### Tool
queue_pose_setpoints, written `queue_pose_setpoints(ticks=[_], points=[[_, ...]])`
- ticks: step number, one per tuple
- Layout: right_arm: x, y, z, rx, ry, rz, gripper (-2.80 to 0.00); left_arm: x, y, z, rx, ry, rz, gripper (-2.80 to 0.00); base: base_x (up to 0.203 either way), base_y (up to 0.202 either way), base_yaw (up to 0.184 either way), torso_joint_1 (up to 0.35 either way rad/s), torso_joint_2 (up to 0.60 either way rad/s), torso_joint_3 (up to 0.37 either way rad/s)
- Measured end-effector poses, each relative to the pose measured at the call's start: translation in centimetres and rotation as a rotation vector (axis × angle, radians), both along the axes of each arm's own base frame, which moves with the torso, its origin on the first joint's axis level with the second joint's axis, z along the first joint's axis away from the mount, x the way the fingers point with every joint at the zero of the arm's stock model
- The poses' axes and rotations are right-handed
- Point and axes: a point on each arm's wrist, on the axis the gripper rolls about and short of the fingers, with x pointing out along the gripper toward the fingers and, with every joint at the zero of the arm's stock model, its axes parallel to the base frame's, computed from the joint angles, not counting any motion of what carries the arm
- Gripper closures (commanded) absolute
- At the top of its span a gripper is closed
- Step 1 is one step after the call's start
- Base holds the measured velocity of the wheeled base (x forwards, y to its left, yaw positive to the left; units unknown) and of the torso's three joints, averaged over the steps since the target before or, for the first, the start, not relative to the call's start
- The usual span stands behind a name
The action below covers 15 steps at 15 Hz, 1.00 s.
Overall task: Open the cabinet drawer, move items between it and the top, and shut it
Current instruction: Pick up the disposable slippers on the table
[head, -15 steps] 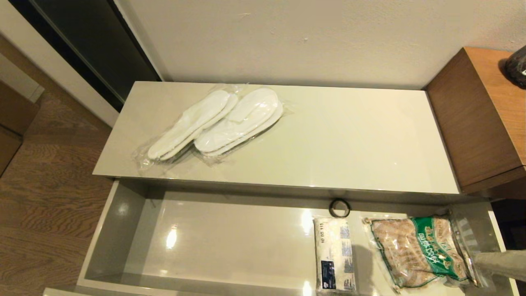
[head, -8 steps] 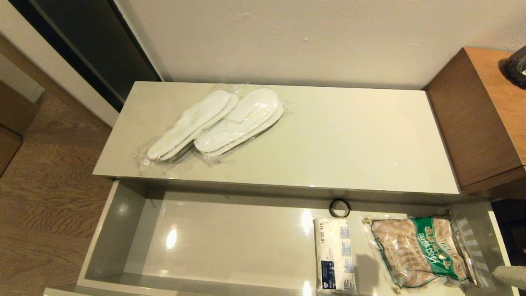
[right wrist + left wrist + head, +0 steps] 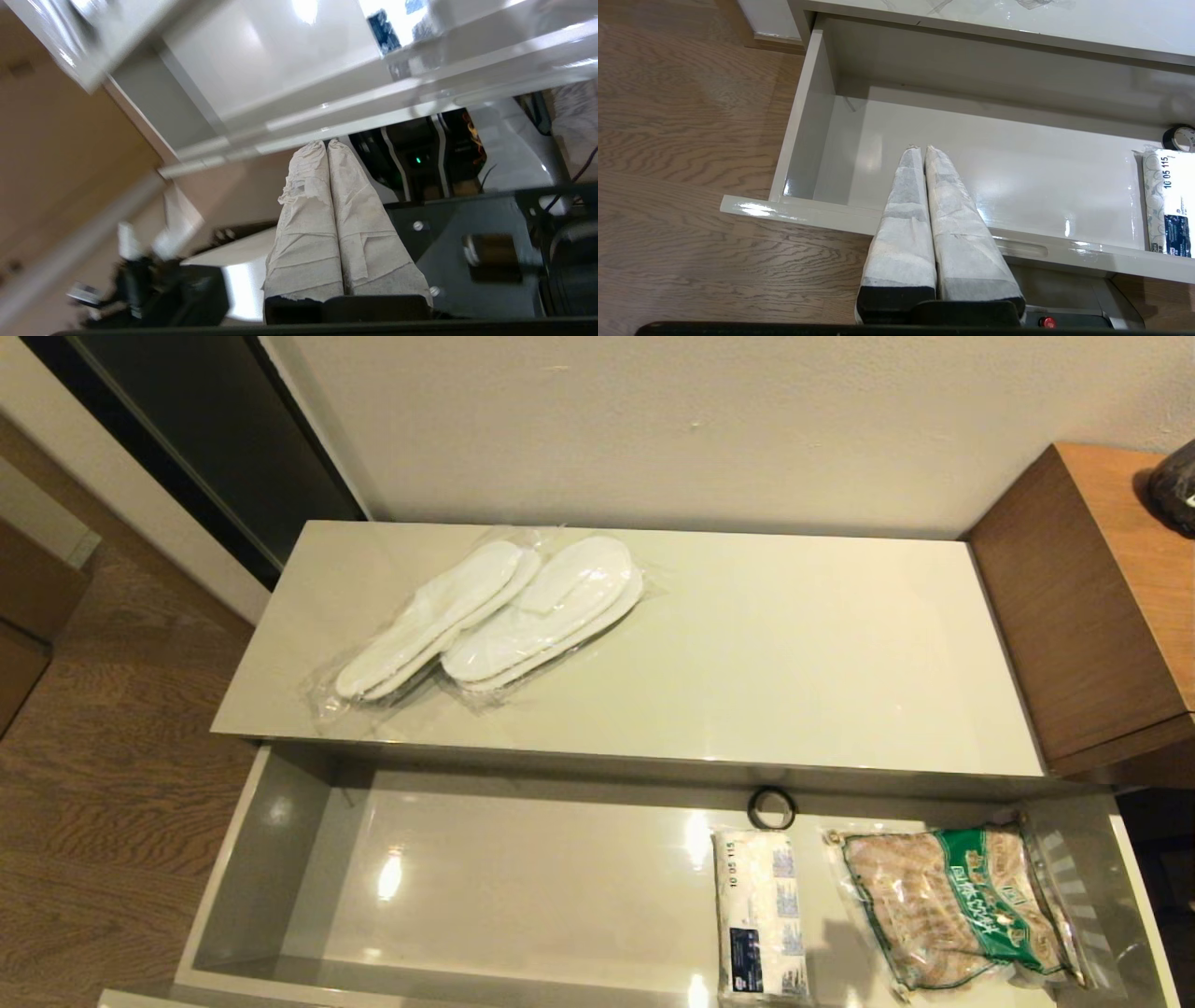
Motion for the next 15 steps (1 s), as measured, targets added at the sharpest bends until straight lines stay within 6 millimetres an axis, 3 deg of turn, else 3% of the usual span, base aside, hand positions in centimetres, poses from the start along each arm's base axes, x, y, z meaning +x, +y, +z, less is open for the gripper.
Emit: queue_pose_setpoints(ticks=[2,4,6,9,11,13,15], points=[[-2.7,-0.7,2.4,0.002,-0.041,-0.069,0.0,0.0,0.0,0.0,0.0,0.0,0.0,0.0,0.0,0.0,0.0,0.0,0.0,0.0],[-6.7,-1.3,4.2,-0.028,-0.085,-0.149,0.0,0.0,0.0,0.0,0.0,0.0,0.0,0.0,0.0,0.0,0.0,0.0,0.0,0.0],[-11.6,-1.5,3.9,-0.102,-0.107,-0.208,0.0,0.0,0.0,0.0,0.001,0.0,0.0,0.0,0.0,0.0,0.0,0.0,0.0,0.0],[-17.1,-0.8,1.7,-0.243,-0.214,-0.221,0.0,0.0,0.0,0.0,0.0,0.0,0.0,0.0,0.0,0.0,0.0,0.0,0.0,0.0],[-19.4,-0.7,-0.7,-0.384,-0.294,-0.19,0.0,0.0,0.0,0.0,0.001,0.0,0.001,0.0,0.0,0.0,0.0,0.0,0.0,0.0],[-20.0,-1.0,-3.5,-0.509,-0.35,-0.156,0.0,0.0,0.0,0.0,0.0,0.0,0.001,0.0,0.0,0.0,0.0,0.0,0.0,0.0],[-18.8,-1.2,-5.7,-0.582,-0.463,-0.157,0.0,0.0,0.0,0.0,0.0,0.0,0.0,0.0,0.0,0.0,0.0,0.0,0.0,0.0]])
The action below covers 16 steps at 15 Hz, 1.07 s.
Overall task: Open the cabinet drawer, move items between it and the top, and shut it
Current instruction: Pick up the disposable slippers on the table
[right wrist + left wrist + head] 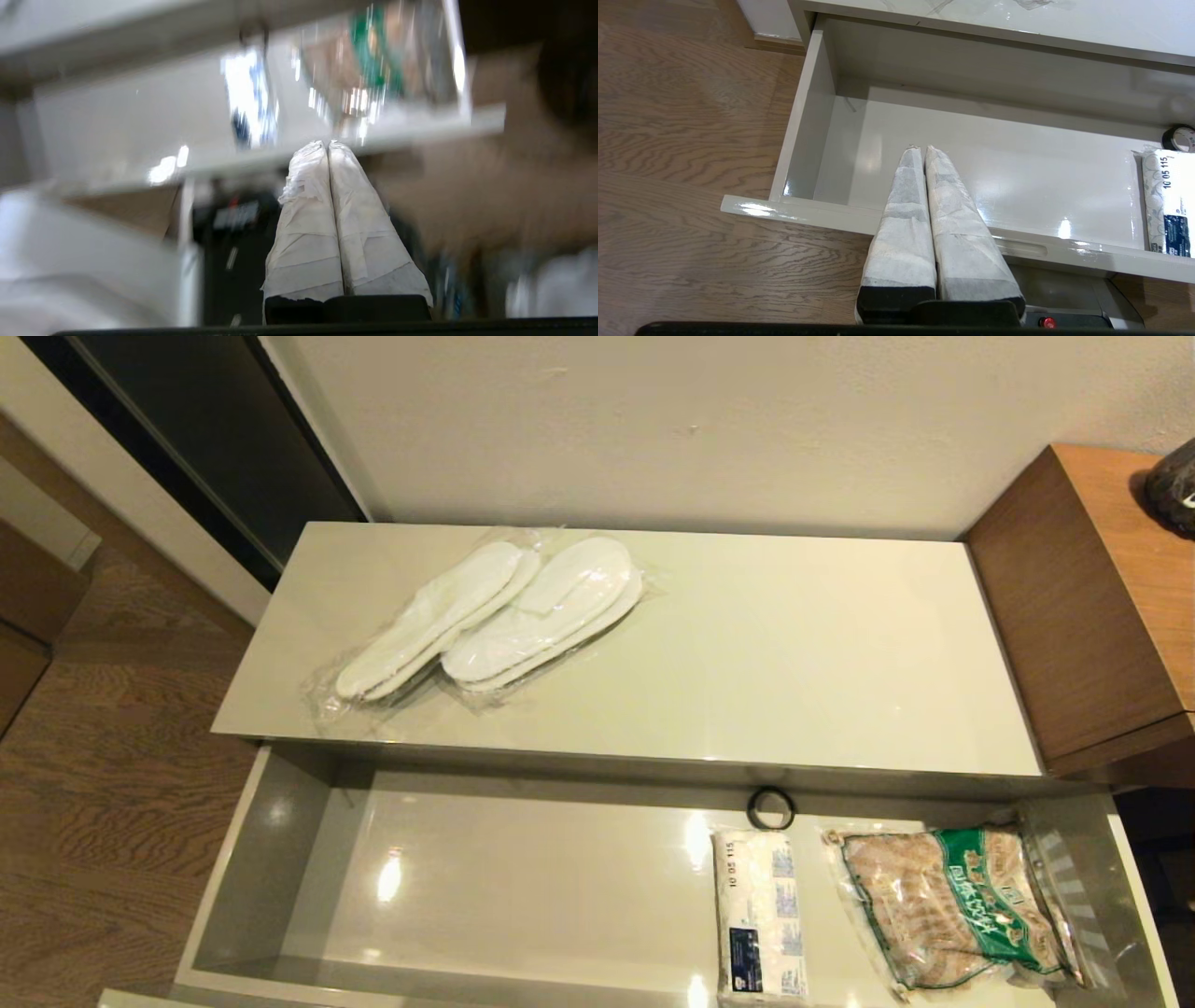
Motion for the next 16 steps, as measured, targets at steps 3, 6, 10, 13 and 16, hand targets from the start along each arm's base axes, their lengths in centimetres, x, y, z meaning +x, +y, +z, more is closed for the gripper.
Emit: queue_pose_setpoints(ticks=[3,6,10,13,16], points=[[4.3,-0.3,-2.1,-0.079,-0.206,-0.076,0.0,0.0,0.0,0.0,0.0,0.0,0.0,0.0,0.0,0.0,0.0,0.0,0.0,0.0],[9.0,-0.4,-5.0,-0.152,-0.349,-0.132,0.0,0.0,0.0,0.0,0.0,0.0,0.0,0.0,0.0,0.0,0.0,0.0,0.0,0.0],[12.8,-0.3,-9.2,-0.263,-0.511,-0.068,0.0,0.0,0.0,0.0,0.0,0.0,0.0,0.0,0.0,0.0,0.0,0.0,0.0,0.0],[13.4,-0.2,-10.5,-0.294,-0.531,-0.017,0.0,0.0,0.0,0.0,0.0,0.0,0.0,0.0,0.0,0.0,0.0,0.0,0.0,0.0],[13.7,-0.1,-12.4,-0.245,-0.375,0.024,0.0,0.0,0.0,0.0,0.0,0.0,0.0,0.0,0.0,0.0,0.0,0.0,0.0,0.0]])
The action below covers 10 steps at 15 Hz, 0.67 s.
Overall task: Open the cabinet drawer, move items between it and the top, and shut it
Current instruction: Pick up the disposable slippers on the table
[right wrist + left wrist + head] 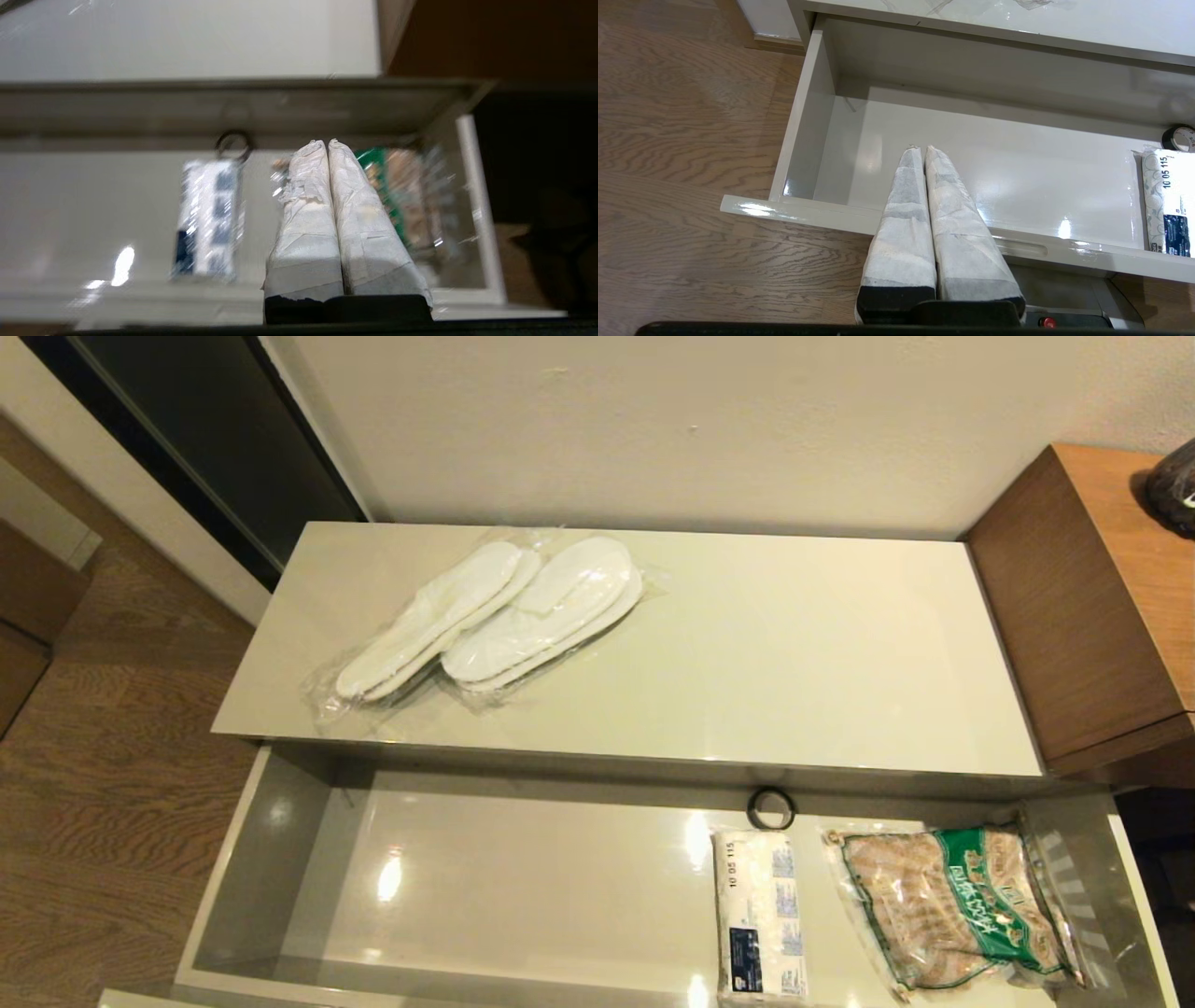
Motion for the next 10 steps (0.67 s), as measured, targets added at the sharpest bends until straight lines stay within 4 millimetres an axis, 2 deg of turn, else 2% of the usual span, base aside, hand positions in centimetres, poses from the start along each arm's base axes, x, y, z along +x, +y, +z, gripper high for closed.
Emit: queue_pose_setpoints(ticks=[2,10], points=[[0.02,0.06,-0.91,0.036,0.086,0.025,0.0,0.0,0.0,0.0,0.0,0.0,0.0,0.0,0.0,0.0,0.0,0.0,0.0,0.0],[-0.02,0.06,-0.88,0.036,0.091,0.027,0.0,0.0,0.0,0.0,0.0,0.0,0.0,0.0,0.0,0.0,0.0,0.0,0.0,0.0]])
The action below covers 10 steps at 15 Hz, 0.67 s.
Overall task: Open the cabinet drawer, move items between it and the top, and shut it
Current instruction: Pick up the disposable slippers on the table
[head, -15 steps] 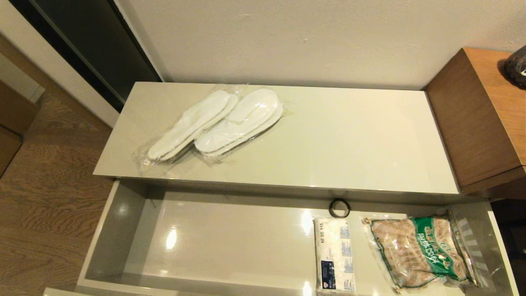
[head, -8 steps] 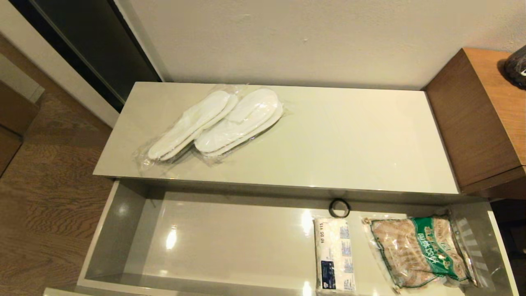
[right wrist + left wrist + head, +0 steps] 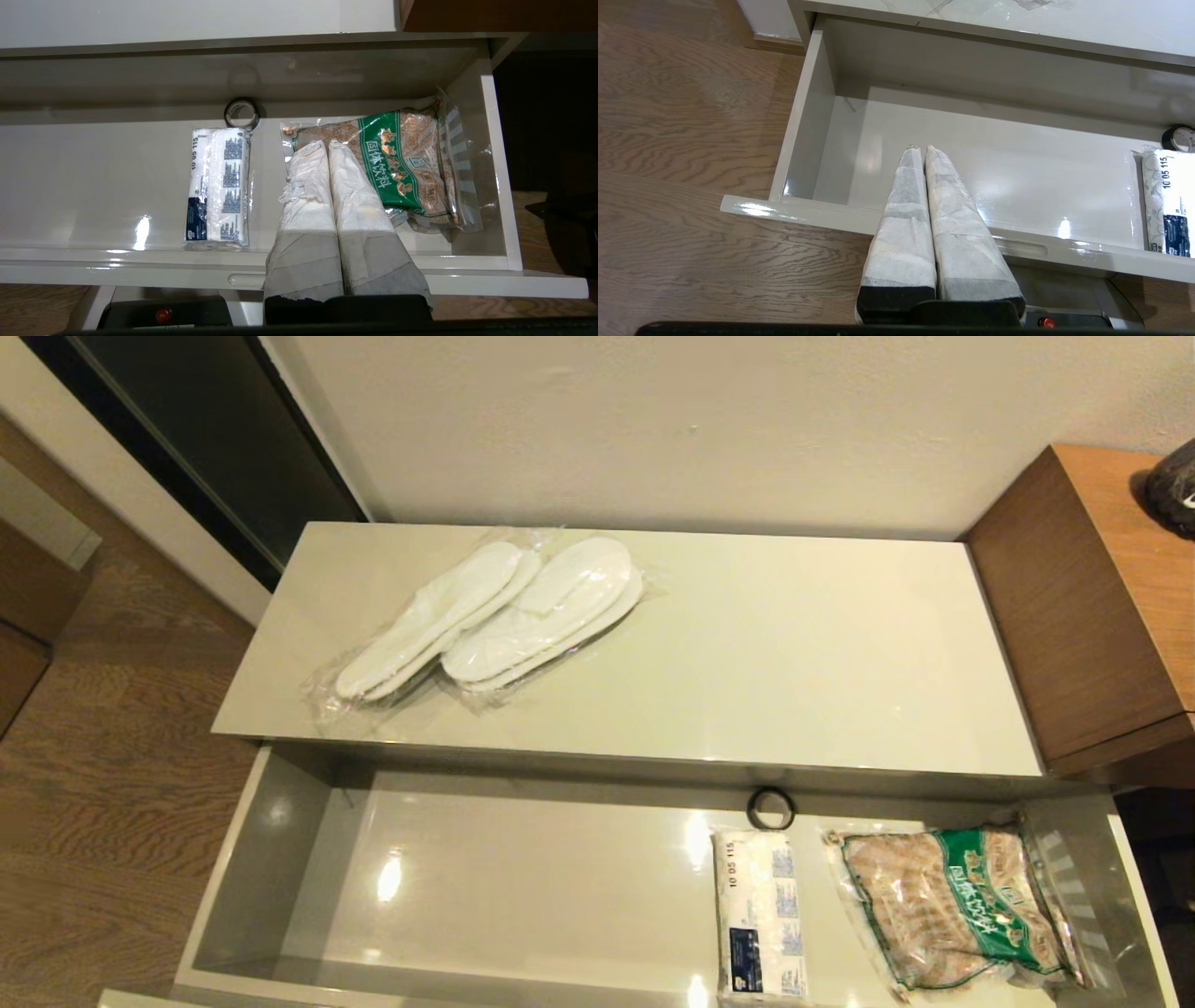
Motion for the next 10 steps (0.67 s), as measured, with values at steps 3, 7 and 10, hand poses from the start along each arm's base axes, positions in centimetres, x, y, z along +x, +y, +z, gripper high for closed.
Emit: queue_pose_setpoints(ticks=[3,7,10], points=[[0.0,0.0,0.0,0.0,0.0,0.0,0.0,0.0,0.0,0.0,0.0,0.0,0.0,0.0,0.0,0.0,0.0,0.0,0.0,0.0],[0.0,0.0,-0.01,-0.002,0.0,0.0,0.0,0.0,0.0,-0.04,0.026,0.004,-0.002,0.0,0.0,0.0,0.0,0.0,0.0,0.0],[0.01,0.0,-0.01,-0.007,0.001,0.002,0.0,0.01,0.0,-0.05,0.033,0.004,-0.002,0.0,0.0,0.0,0.0,0.0,0.0,0.0]])
